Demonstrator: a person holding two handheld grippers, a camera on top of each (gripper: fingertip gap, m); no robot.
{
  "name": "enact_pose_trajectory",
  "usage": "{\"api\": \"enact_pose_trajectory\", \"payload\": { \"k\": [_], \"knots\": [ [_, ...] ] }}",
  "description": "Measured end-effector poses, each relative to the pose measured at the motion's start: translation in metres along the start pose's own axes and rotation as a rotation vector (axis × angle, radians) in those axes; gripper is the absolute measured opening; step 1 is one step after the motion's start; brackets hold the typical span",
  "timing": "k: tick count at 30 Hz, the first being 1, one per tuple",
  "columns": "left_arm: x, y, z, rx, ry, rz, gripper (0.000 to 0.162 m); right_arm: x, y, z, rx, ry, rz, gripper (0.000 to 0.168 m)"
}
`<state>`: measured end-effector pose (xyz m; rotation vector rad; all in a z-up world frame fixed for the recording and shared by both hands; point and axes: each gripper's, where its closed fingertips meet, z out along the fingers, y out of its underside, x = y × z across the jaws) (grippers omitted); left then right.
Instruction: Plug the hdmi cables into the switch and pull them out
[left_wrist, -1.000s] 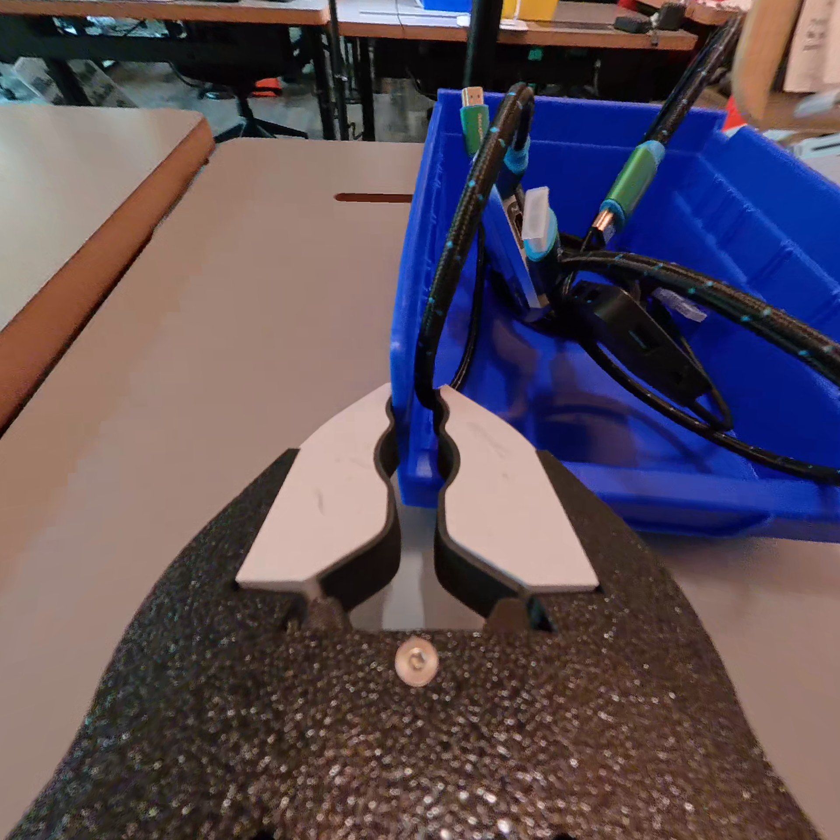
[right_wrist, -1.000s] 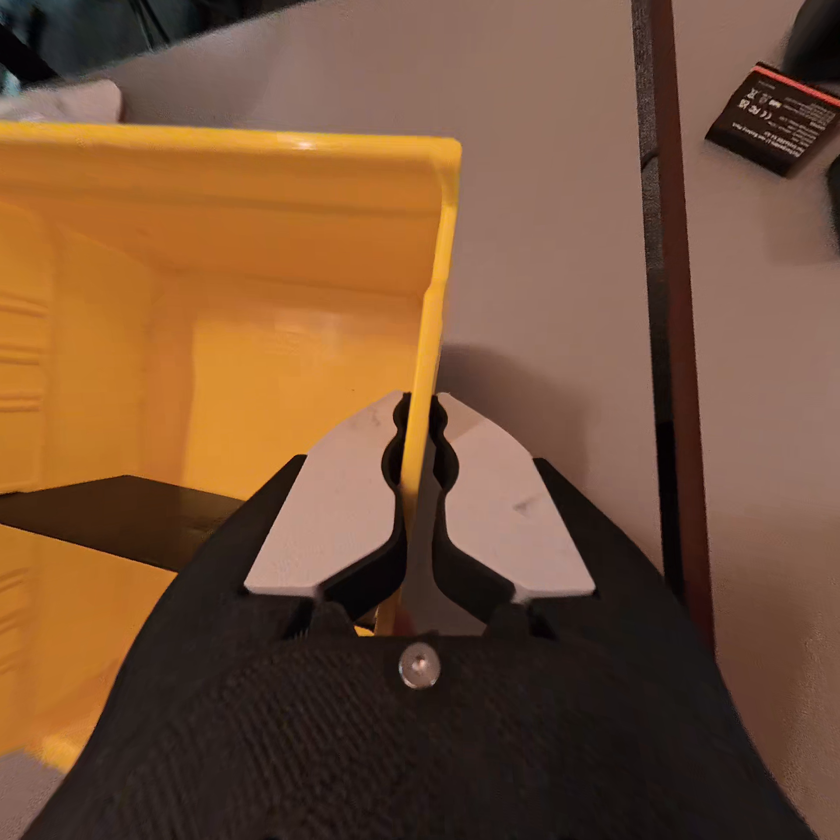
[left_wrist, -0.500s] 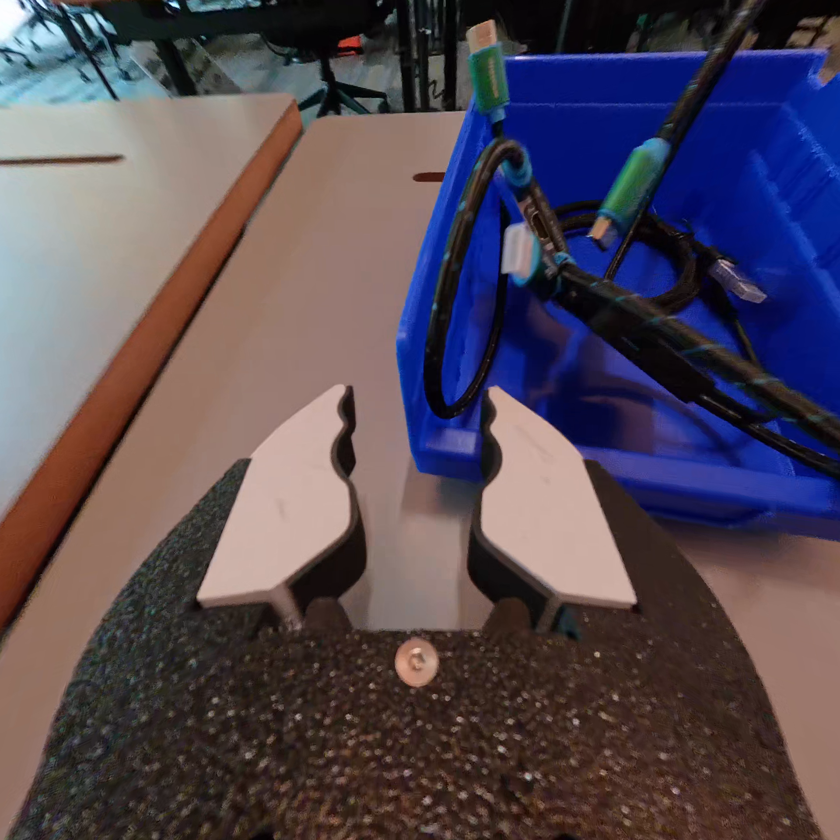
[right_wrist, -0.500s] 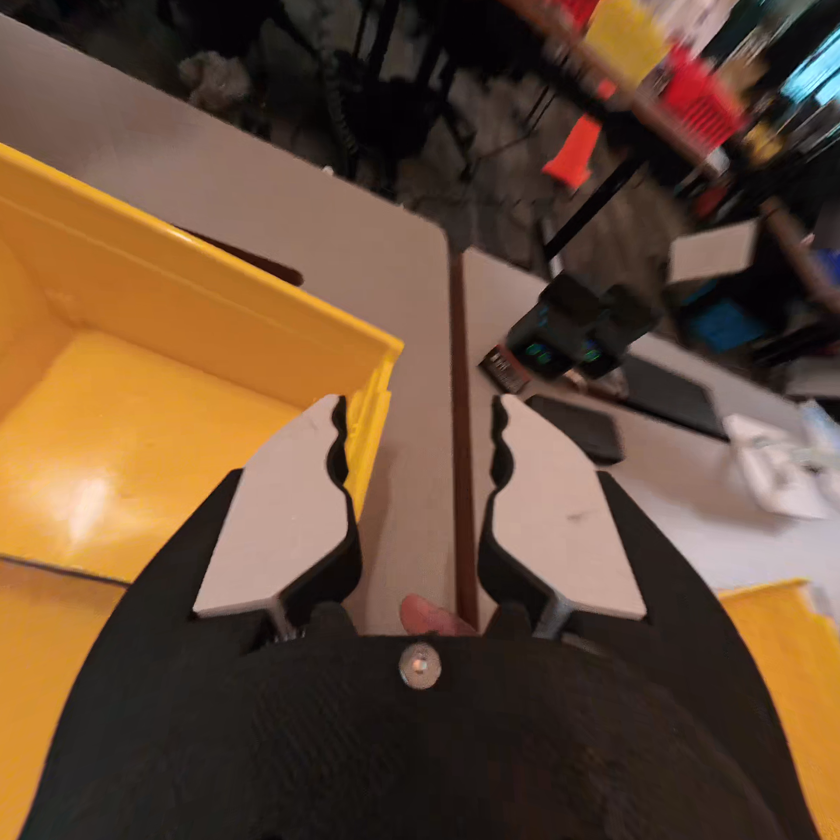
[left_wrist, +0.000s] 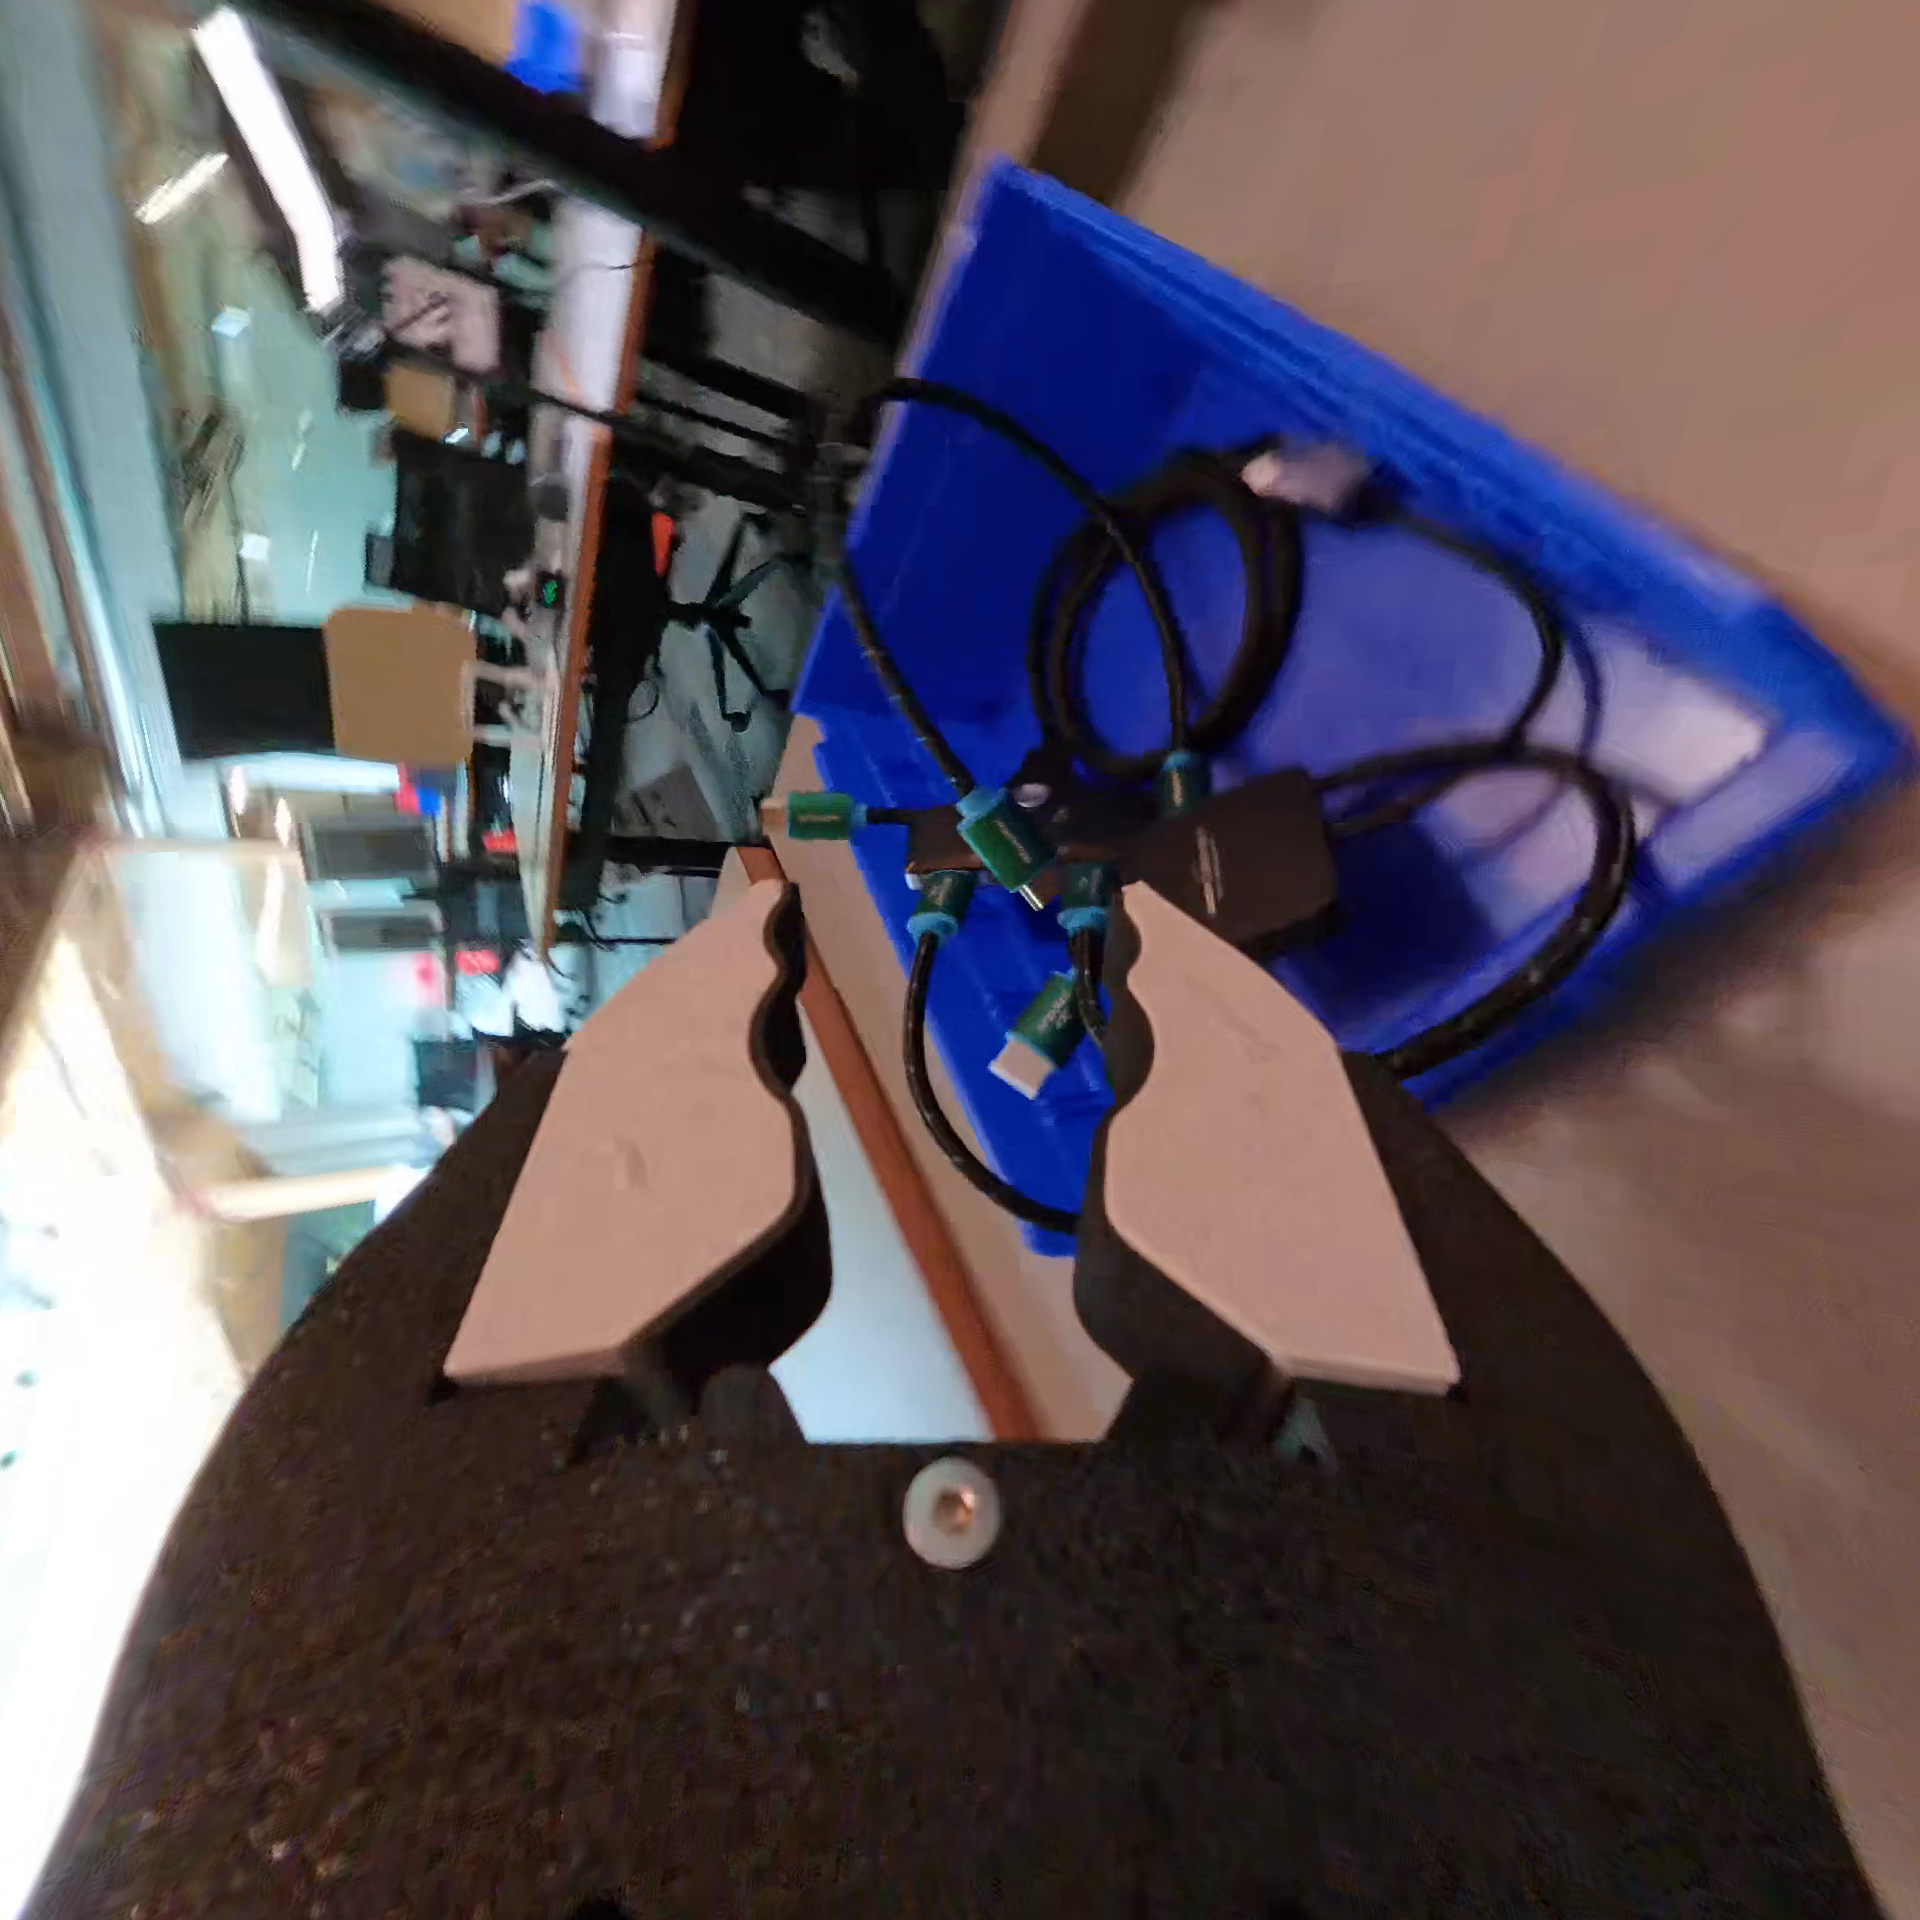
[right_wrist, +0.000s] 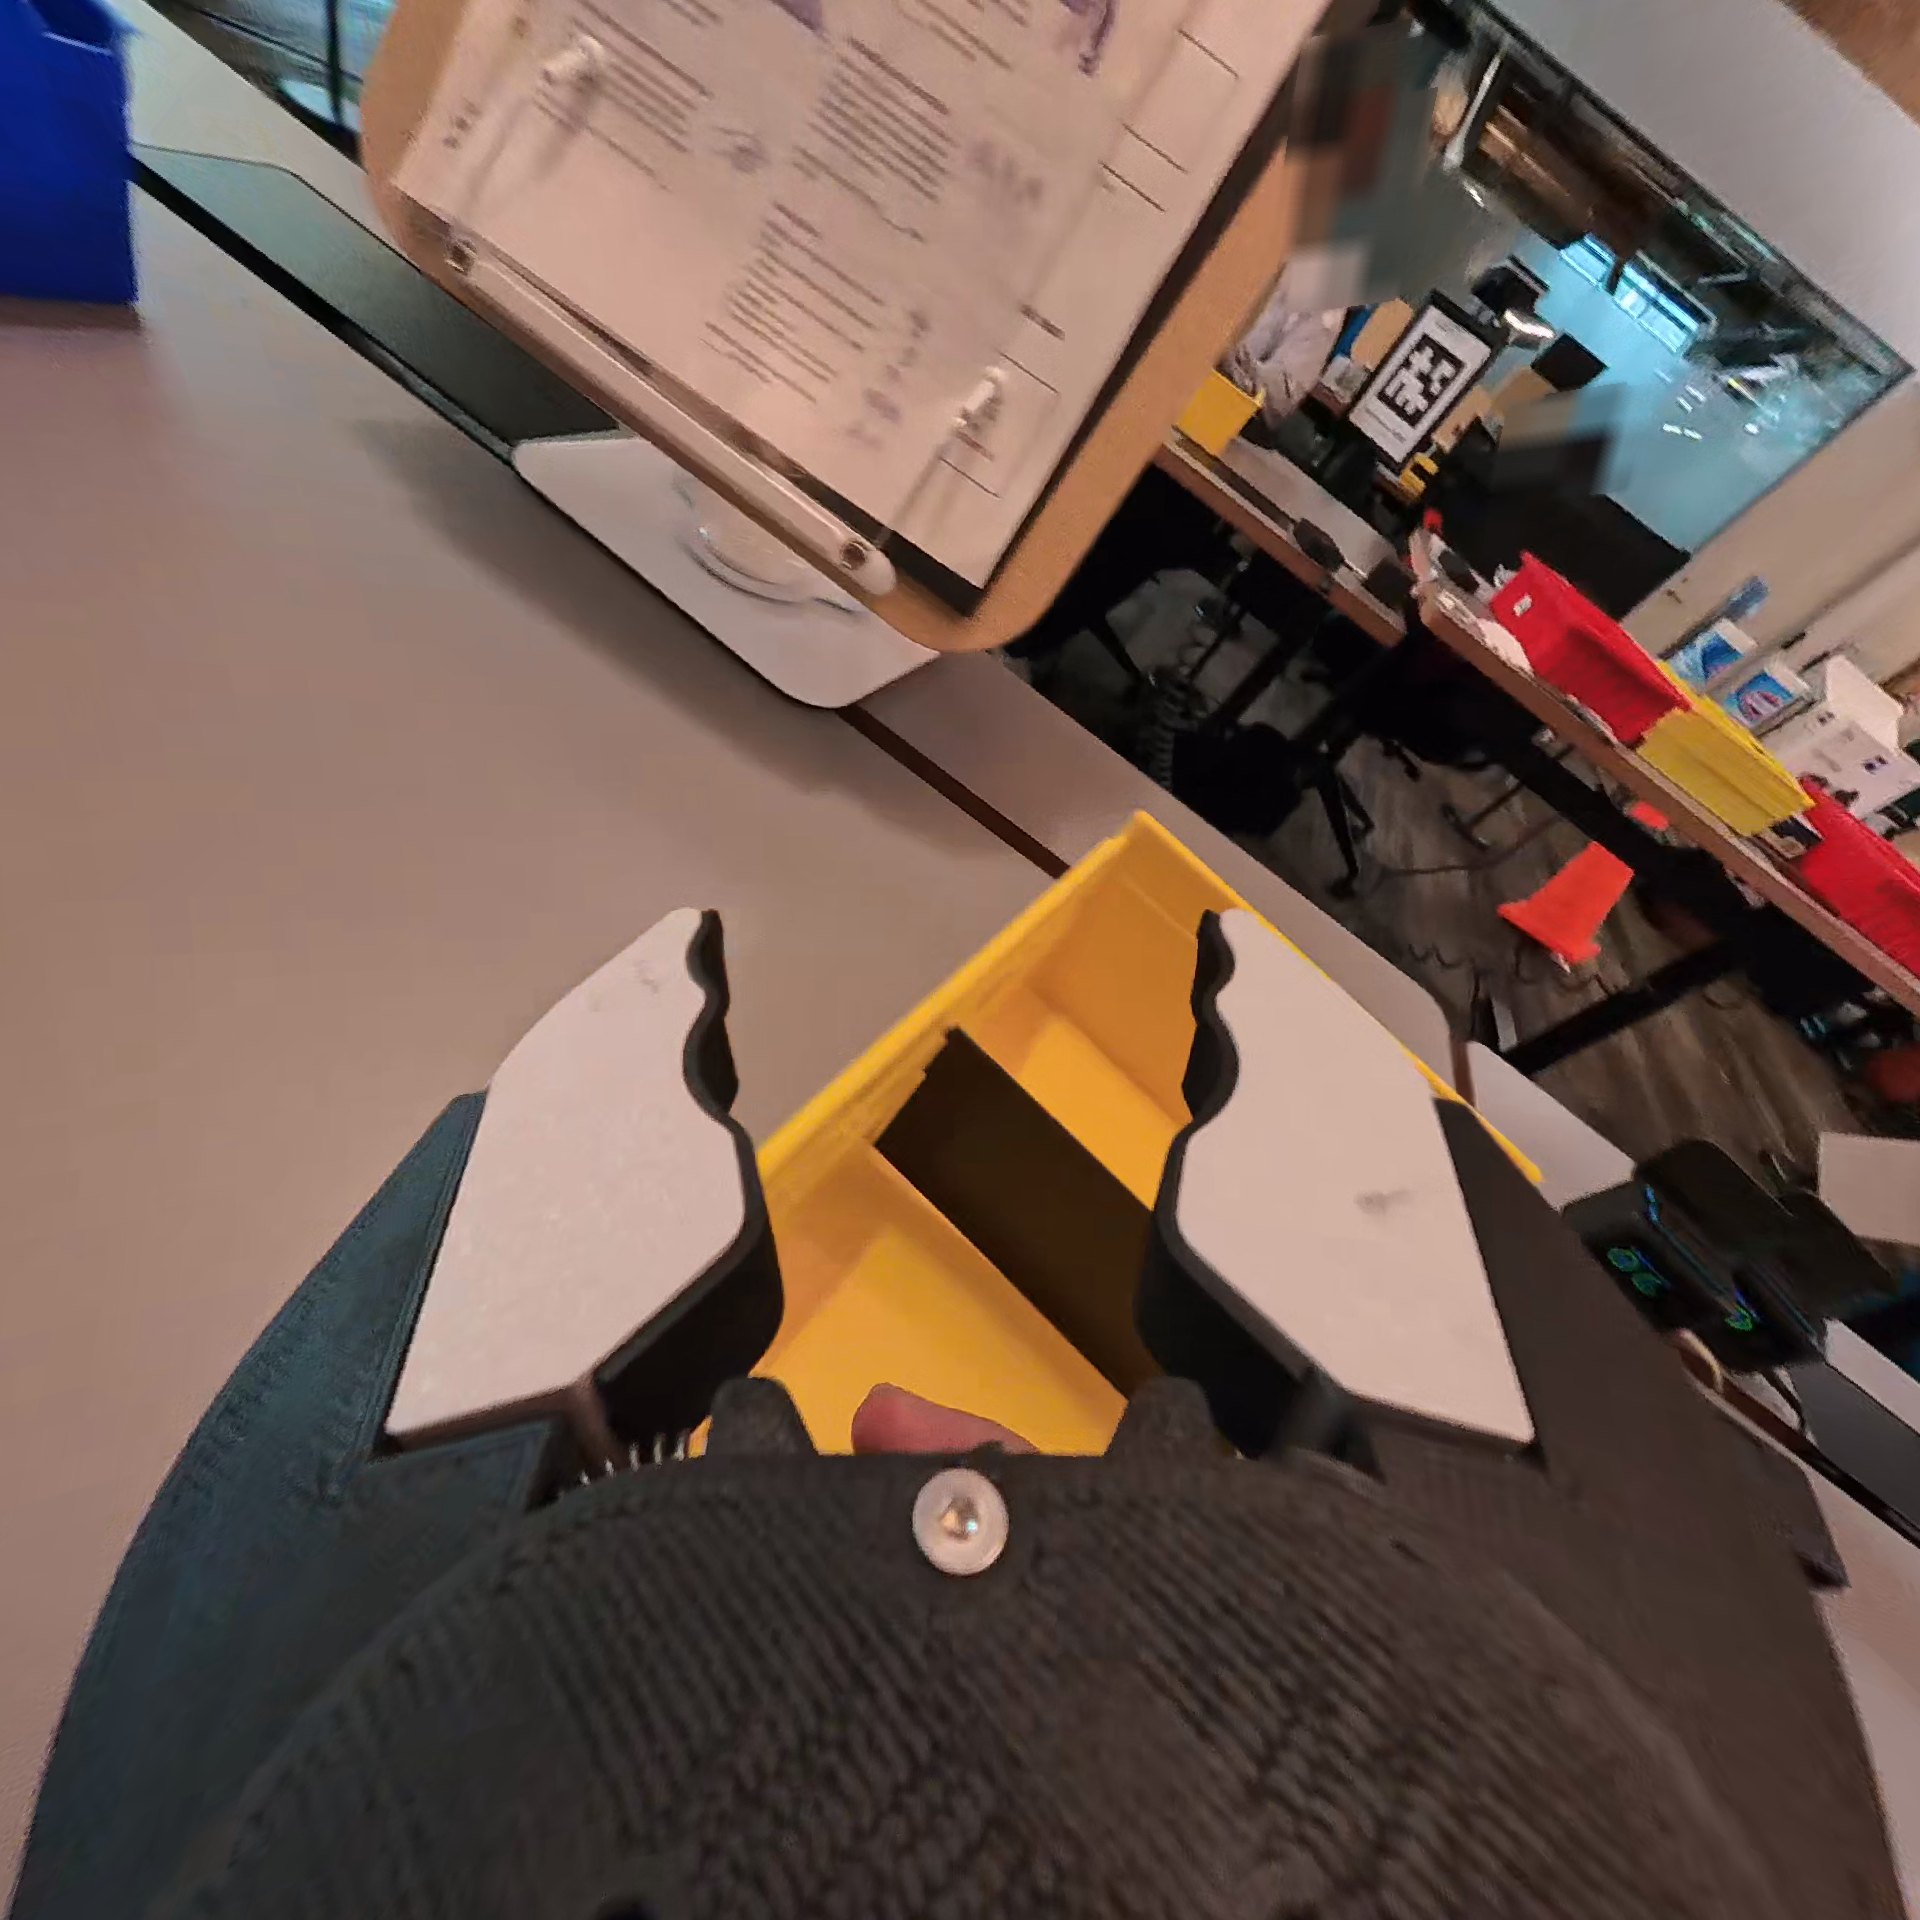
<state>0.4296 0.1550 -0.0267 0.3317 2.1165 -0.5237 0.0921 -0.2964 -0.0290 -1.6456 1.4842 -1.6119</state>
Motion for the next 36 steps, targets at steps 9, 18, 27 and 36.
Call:
{"api": "enact_pose_trajectory", "payload": {
  "k": [9, 18, 27, 36],
  "knots": [
    [0.064, 0.030, 0.057, -0.316, 0.401, 0.395, 0.055, -0.014, -0.022, -0.008, 0.121, -0.104, 0.069, 0.095],
    [0.084, 0.030, 0.068, -0.367, 0.492, 0.452, 0.041, -0.011, -0.015, -0.004, 0.137, -0.150, 0.184, 0.099],
    [0.061, 0.032, 0.090, -0.384, 0.252, 0.617, 0.030, -0.018, 0.003, 0.003, 0.052, -0.142, 0.071, 0.099],
    [-0.052, -0.032, -0.002, -0.076, -0.489, 0.557, 0.014, -0.032, -0.029, -0.005, 0.173, -0.210, 0.165, 0.090]
  ]
}}
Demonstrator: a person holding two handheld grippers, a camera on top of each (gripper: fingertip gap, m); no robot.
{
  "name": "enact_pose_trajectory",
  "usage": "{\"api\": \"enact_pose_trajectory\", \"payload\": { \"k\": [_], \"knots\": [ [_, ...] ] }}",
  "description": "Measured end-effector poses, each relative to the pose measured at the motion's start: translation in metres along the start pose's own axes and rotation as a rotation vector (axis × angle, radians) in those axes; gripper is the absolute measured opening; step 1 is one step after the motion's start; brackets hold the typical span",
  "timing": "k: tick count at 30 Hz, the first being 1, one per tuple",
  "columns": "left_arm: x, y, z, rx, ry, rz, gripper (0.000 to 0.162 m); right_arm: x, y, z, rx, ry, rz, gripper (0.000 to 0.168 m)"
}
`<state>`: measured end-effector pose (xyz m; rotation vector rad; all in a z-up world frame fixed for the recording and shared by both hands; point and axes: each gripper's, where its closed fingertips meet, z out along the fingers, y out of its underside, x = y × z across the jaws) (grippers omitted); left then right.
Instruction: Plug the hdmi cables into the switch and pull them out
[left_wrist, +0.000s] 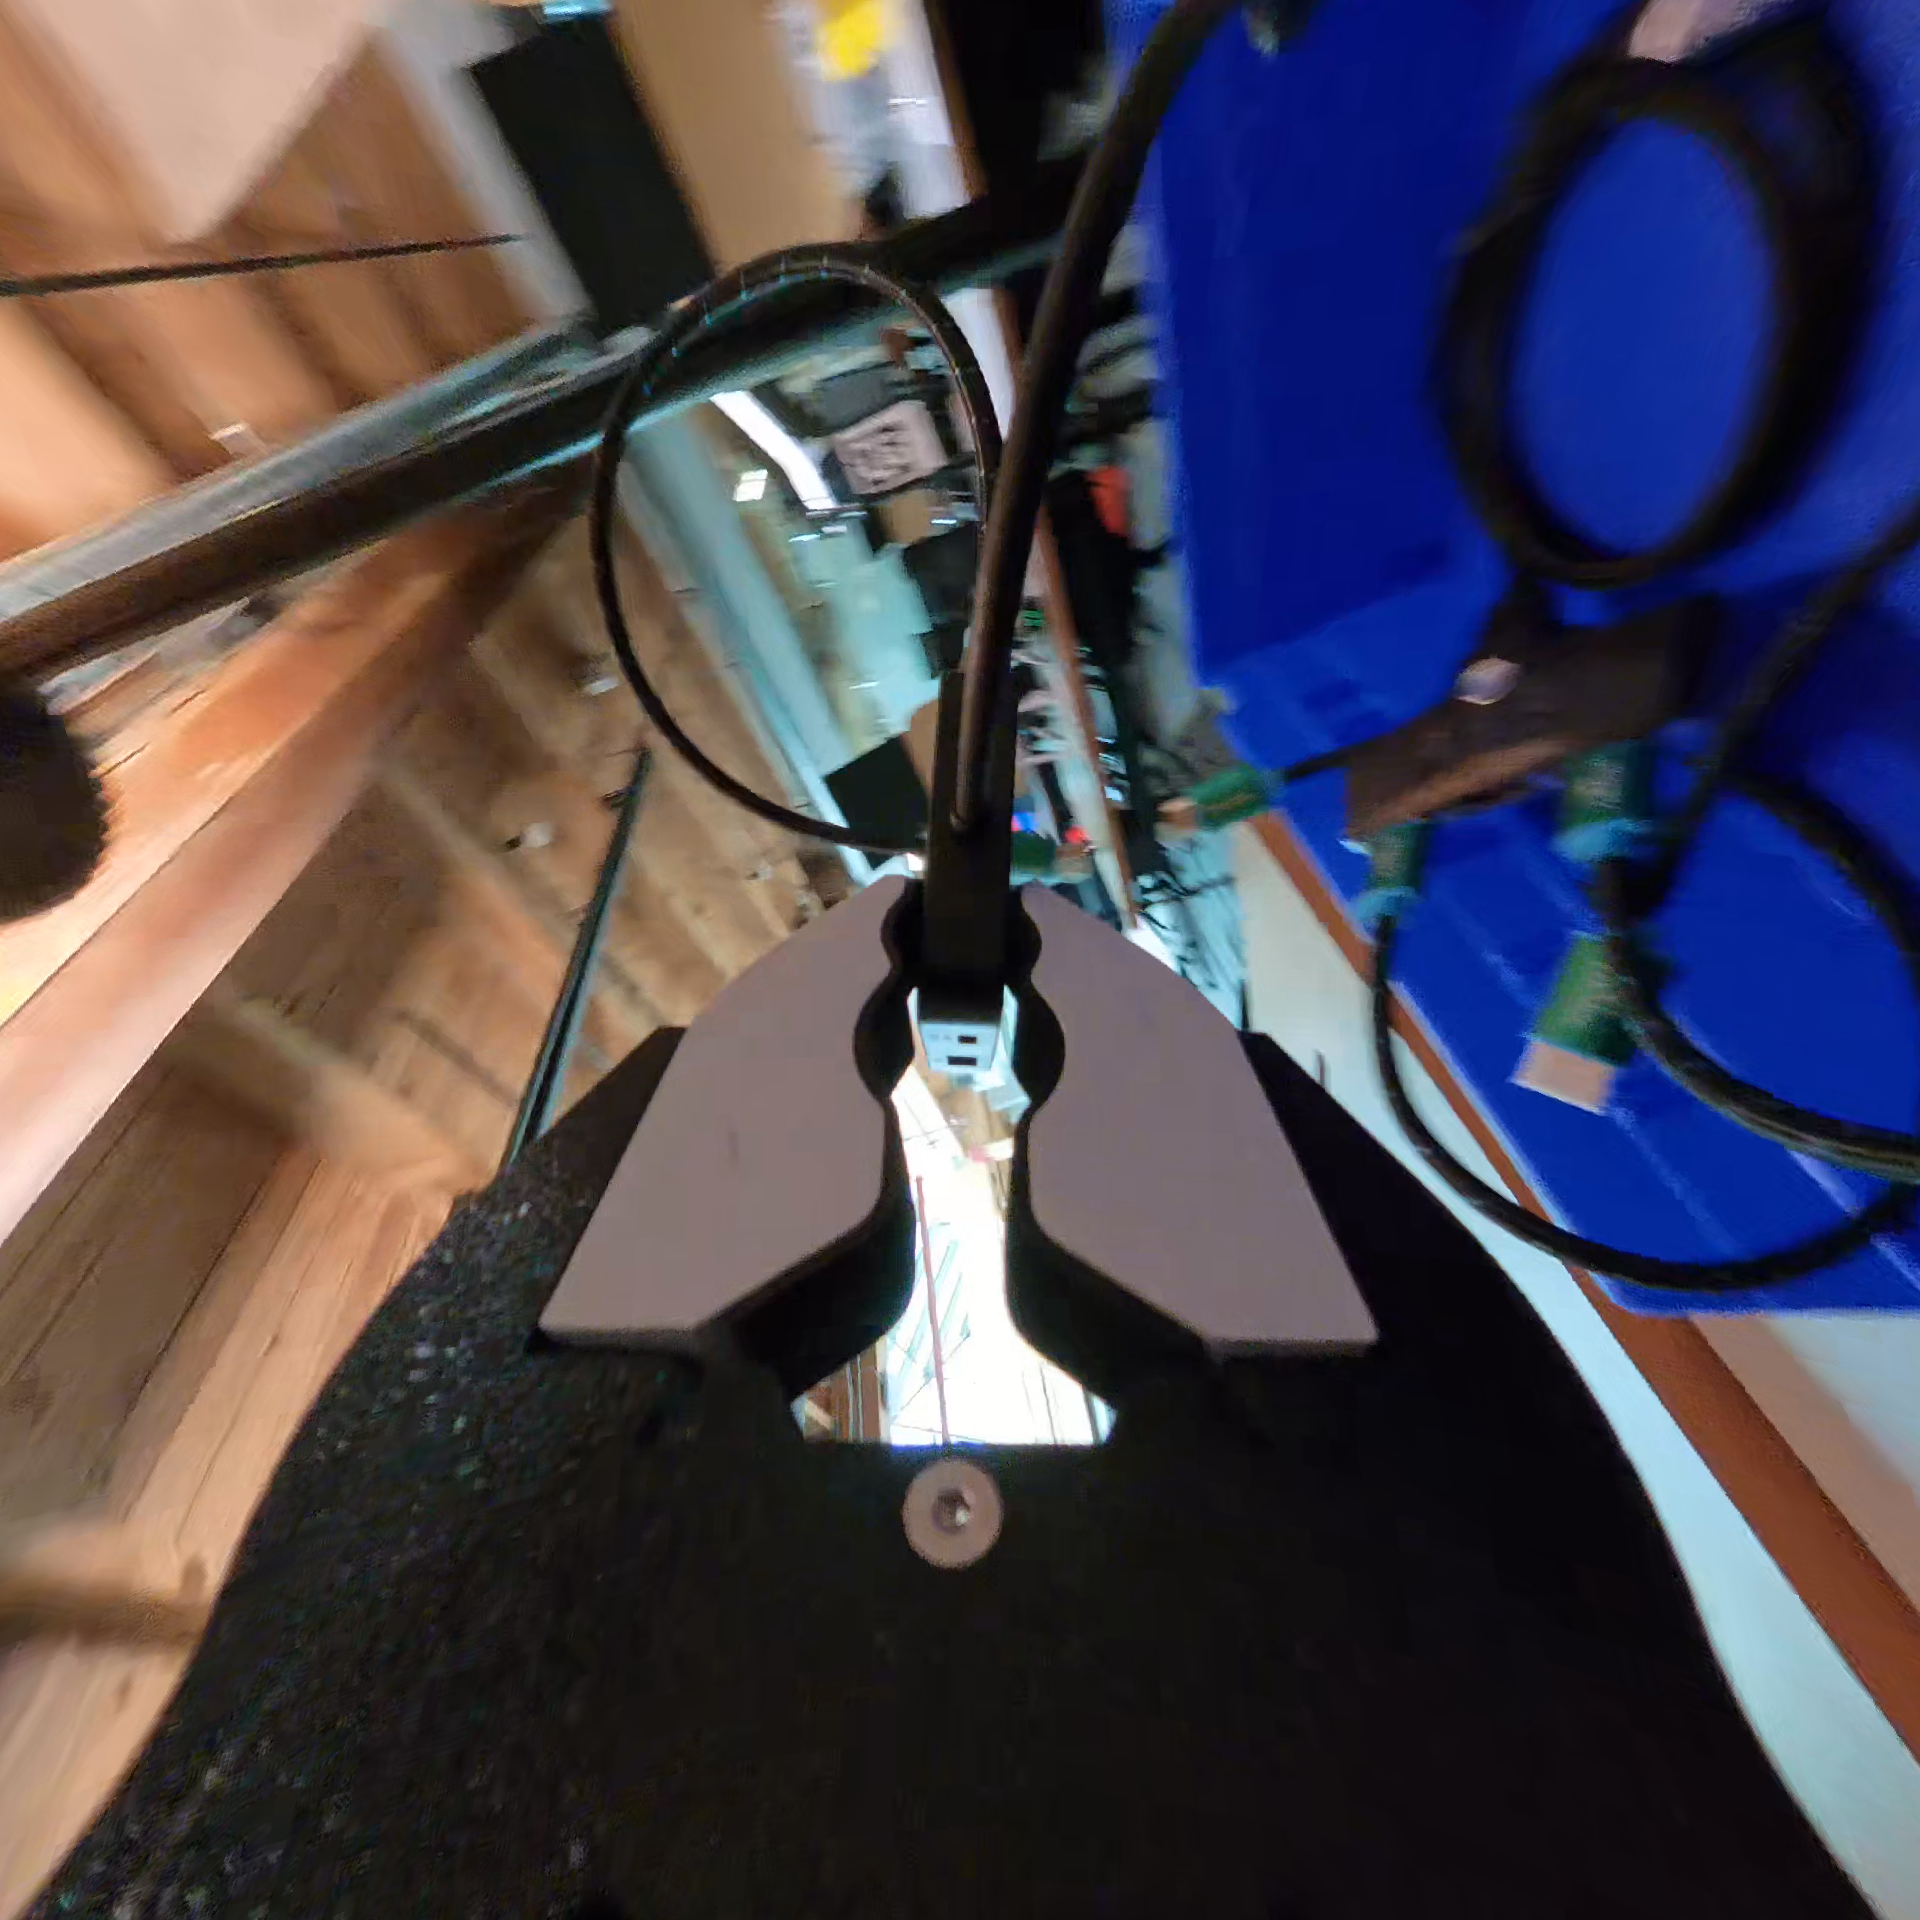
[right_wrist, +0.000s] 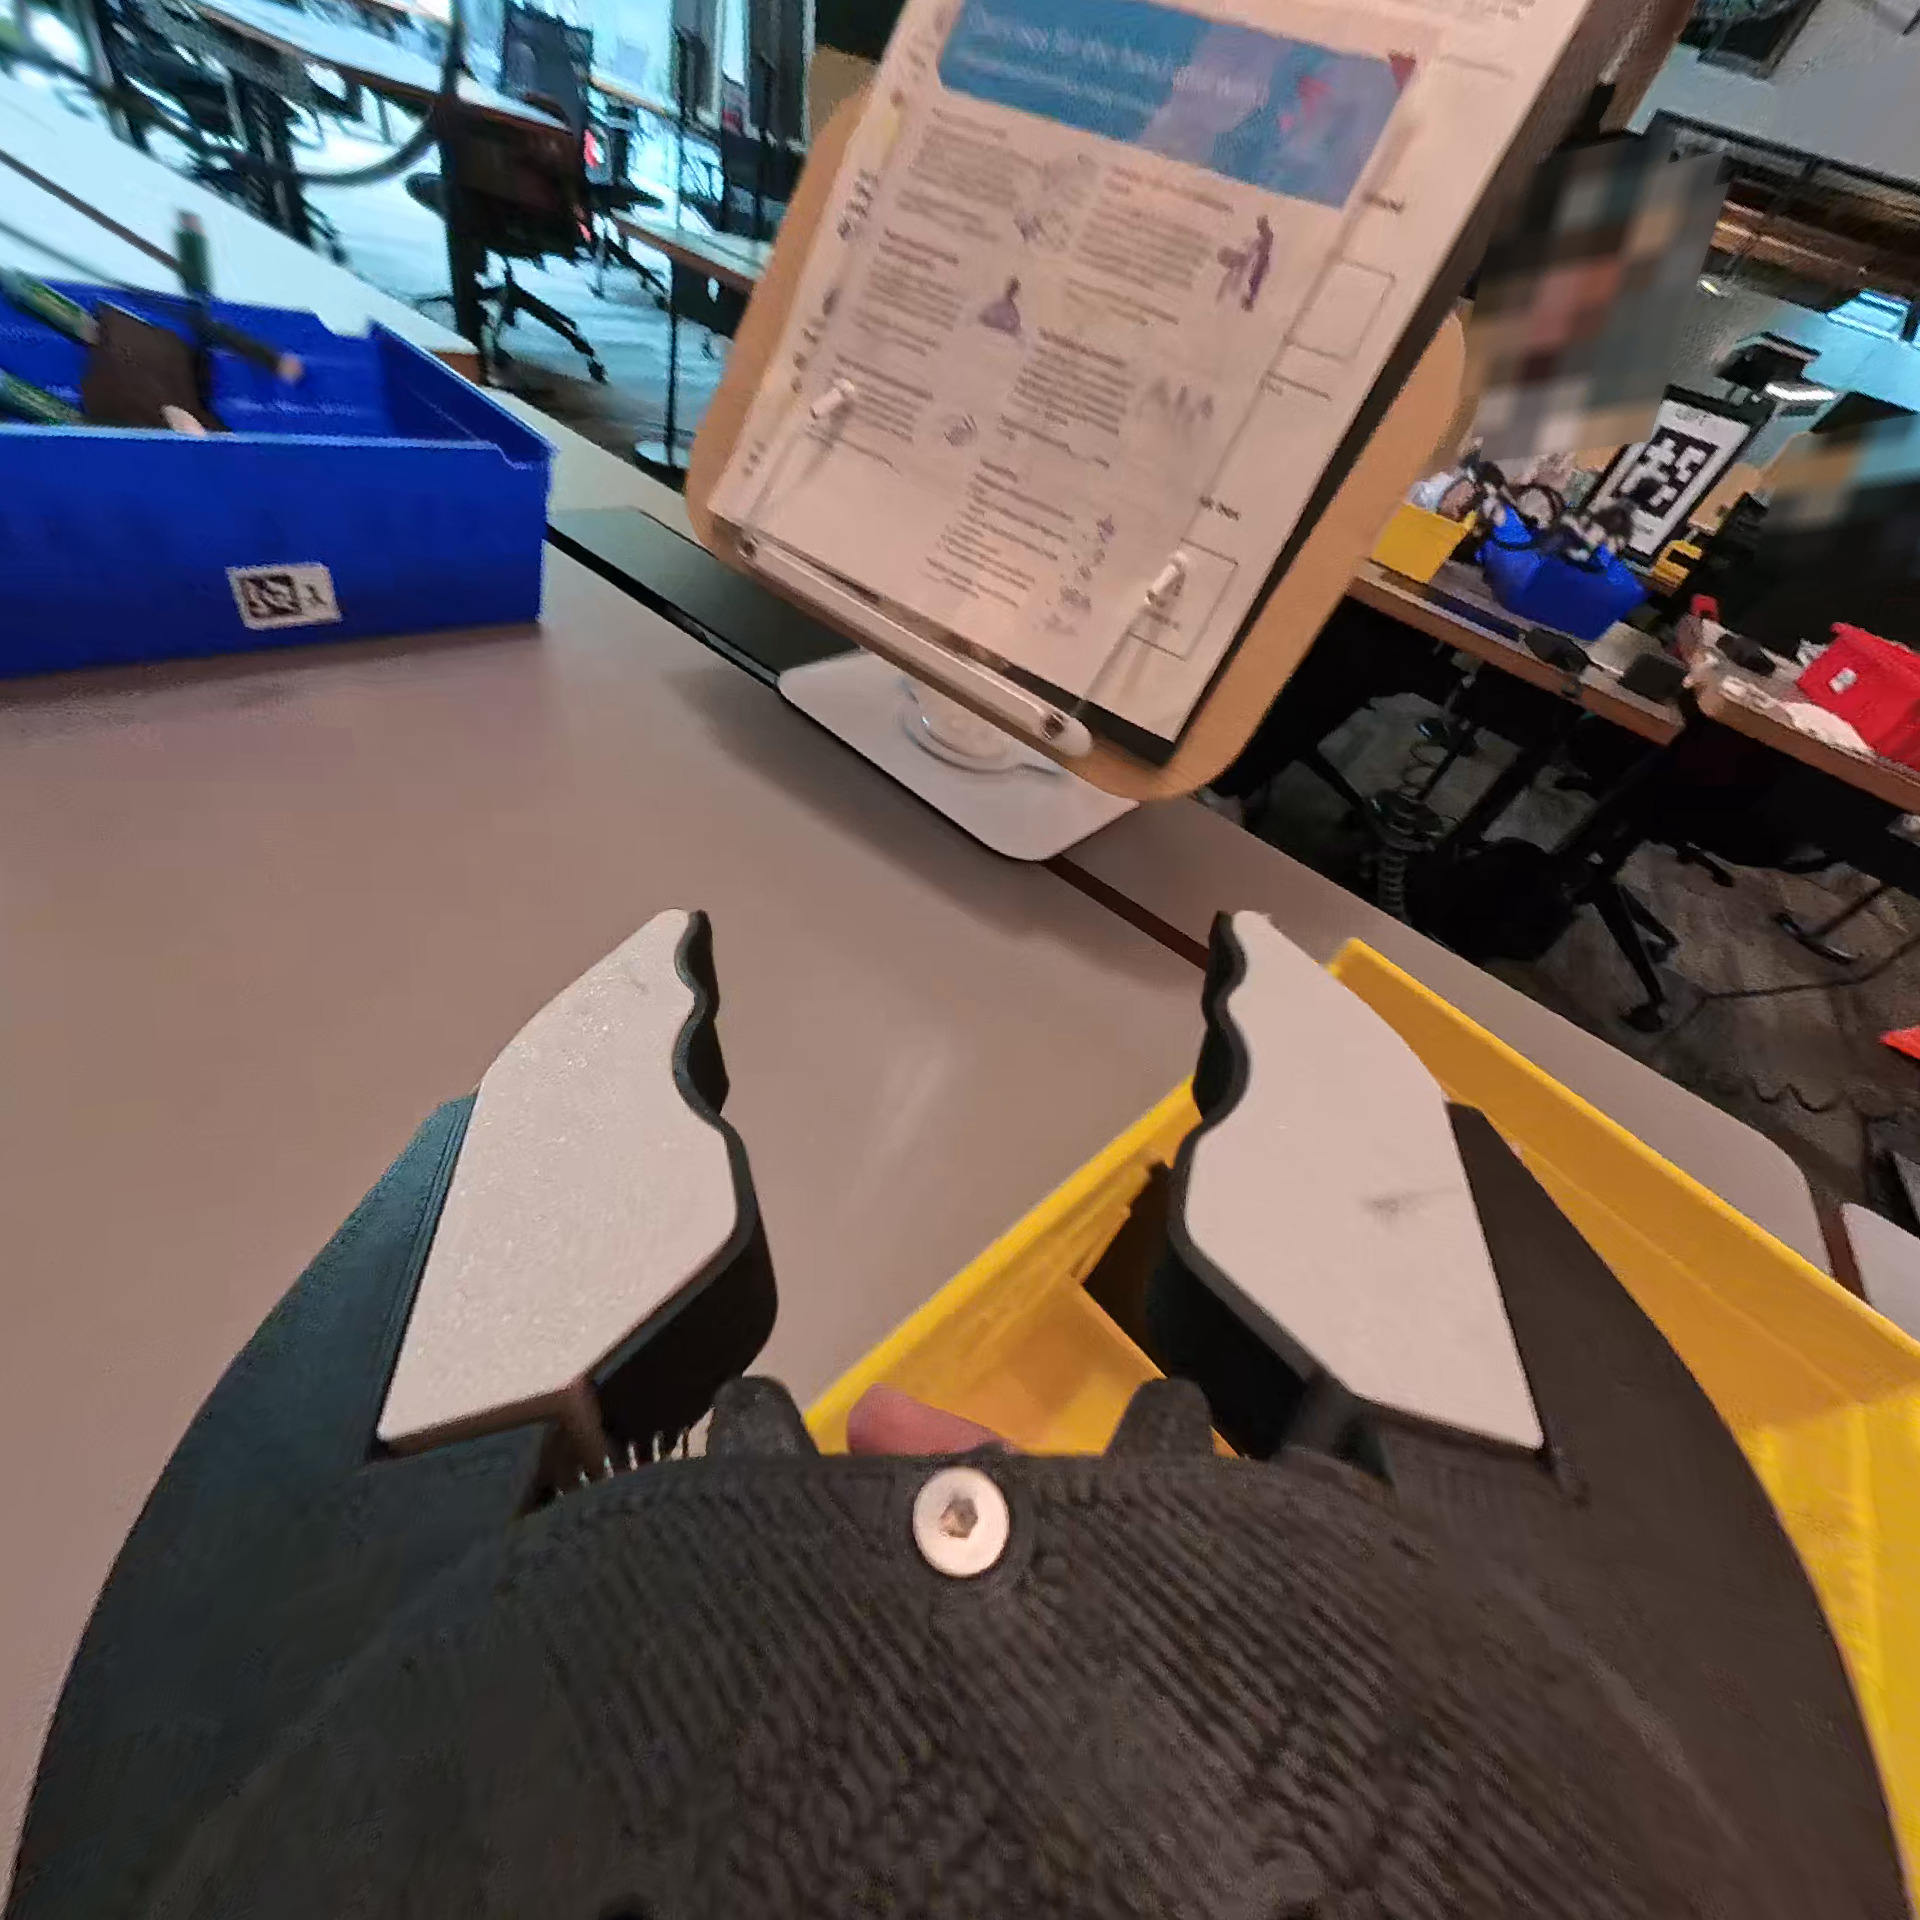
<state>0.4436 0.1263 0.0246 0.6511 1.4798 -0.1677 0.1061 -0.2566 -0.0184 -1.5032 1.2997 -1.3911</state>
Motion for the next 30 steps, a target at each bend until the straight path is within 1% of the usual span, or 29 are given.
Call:
{"api": "enact_pose_trajectory", "payload": {
  "k": [3, 6, 8, 10, 12, 14, 16, 17, 18, 21, 22, 23, 24, 26, 27, 28, 29, 30],
  "knots": [
    [-0.043, -0.004, -0.027, 0.051, -0.181, -0.125, 0.014, -0.024, -0.013, 0.002, 0.042, -0.086, 0.032, 0.085],
    [-0.073, -0.026, -0.055, 0.133, -0.287, -0.166, 0.014, -0.062, -0.038, 0.001, 0.125, -0.237, 0.099, 0.083],
    [-0.085, -0.054, -0.076, 0.224, -0.347, -0.192, 0.014, -0.091, -0.062, -0.005, 0.205, -0.362, 0.168, 0.078],
    [-0.090, -0.089, -0.100, 0.352, -0.389, -0.249, 0.014, -0.119, -0.083, -0.010, 0.284, -0.502, 0.274, 0.072],
    [-0.088, -0.129, -0.126, 0.483, -0.437, -0.303, 0.014, -0.143, -0.091, -0.012, 0.334, -0.673, 0.392, 0.075],
    [-0.079, -0.167, -0.149, 0.590, -0.476, -0.309, 0.014, -0.152, -0.090, -0.008, 0.354, -0.829, 0.603, 0.081],
    [-0.064, -0.200, -0.164, 0.657, -0.487, -0.293, 0.013, -0.156, -0.081, -0.002, 0.334, -0.963, 0.832, 0.075],
    [-0.056, -0.214, -0.169, 0.680, -0.487, -0.280, 0.014, -0.161, -0.076, 0.000, 0.319, -1.018, 0.889, 0.074],
    [-0.049, -0.226, -0.173, 0.695, -0.493, -0.260, 0.014, -0.167, -0.070, 0.002, 0.308, -1.051, 0.921, 0.076],
    [-0.030, -0.248, -0.171, 0.677, -0.523, -0.204, 0.014, -0.187, -0.051, 0.019, 0.209, -1.020, 0.977, 0.084],
    [-0.025, -0.256, -0.171, 0.678, -0.527, -0.181, 0.014, -0.197, -0.048, 0.022, 0.185, -1.034, 0.983, 0.086],
    [-0.018, -0.265, -0.170, 0.686, -0.522, -0.146, 0.014, -0.206, -0.047, 0.023, 0.172, -1.060, 1.007, 0.084],
    [-0.013, -0.271, -0.170, 0.691, -0.512, -0.115, 0.014, -0.213, -0.048, 0.025, 0.165, -1.080, 1.045, 0.075],
    [-0.007, -0.279, -0.169, 0.682, -0.510, -0.108, 0.014, -0.224, -0.048, 0.030, 0.156, -1.107, 1.106, 0.057],
    [-0.006, -0.282, -0.171, 0.682, -0.510, -0.107, 0.014, -0.232, -0.045, 0.033, 0.127, -1.119, 1.110, 0.048],
    [-0.004, -0.284, -0.171, 0.678, -0.508, -0.097, 0.014, -0.239, -0.041, 0.034, 0.105, -1.139, 1.094, 0.035],
    [-0.001, -0.284, -0.170, 0.665, -0.502, -0.088, 0.014, -0.242, -0.042, 0.034, 0.126, -1.163, 1.101, 0.027],
    [0.001, -0.282, -0.167, 0.653, -0.492, -0.084, 0.014, -0.241, -0.041, 0.036, 0.130, -1.157, 1.124, 0.022]
  ]
}}
